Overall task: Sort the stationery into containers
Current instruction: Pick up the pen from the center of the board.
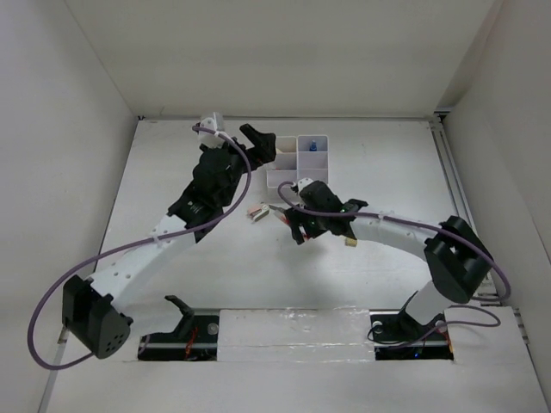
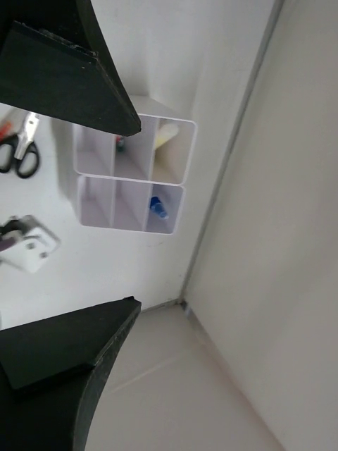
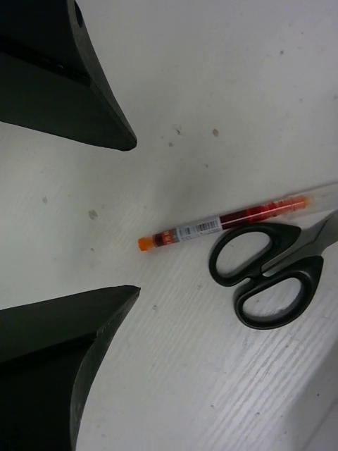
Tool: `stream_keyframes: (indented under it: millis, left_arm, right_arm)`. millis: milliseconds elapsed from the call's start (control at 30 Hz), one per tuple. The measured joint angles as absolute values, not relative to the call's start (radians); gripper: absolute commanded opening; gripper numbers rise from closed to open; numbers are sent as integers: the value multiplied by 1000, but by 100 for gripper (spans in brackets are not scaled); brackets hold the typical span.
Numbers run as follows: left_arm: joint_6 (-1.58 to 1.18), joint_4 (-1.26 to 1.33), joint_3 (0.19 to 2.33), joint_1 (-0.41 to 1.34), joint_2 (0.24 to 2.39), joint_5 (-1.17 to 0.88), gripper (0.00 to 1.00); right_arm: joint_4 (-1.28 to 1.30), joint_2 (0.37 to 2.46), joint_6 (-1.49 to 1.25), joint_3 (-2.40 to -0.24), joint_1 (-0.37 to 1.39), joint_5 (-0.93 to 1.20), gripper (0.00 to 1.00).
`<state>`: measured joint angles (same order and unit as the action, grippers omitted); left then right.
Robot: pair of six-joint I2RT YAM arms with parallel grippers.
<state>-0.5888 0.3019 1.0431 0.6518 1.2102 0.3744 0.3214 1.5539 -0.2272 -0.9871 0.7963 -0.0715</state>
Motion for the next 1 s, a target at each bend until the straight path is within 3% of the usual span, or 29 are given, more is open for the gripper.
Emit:
stream_keyframes:
  millis: [300,433,600,833,1000]
  left_arm:
    - [-584,44,995,644,1062,242,100]
    - [-583,4,962,644,966,224,100]
    - [-580,-11,959,644,928,212,100]
    - [-578,-22,944,640,931,197,100]
    - [-577,-23,941,628,931,181,100]
  right_arm:
    - [311,1739,-198,-1052,785,-49,75]
    - [302,1779,-189,-1071,785,-50,64]
    - [287,1803,-182,-1090,786,-73,42]
    - [265,1805,-192,-1082,791,-99,36]
    - [241,1802,-208,-1069,820,-136,25]
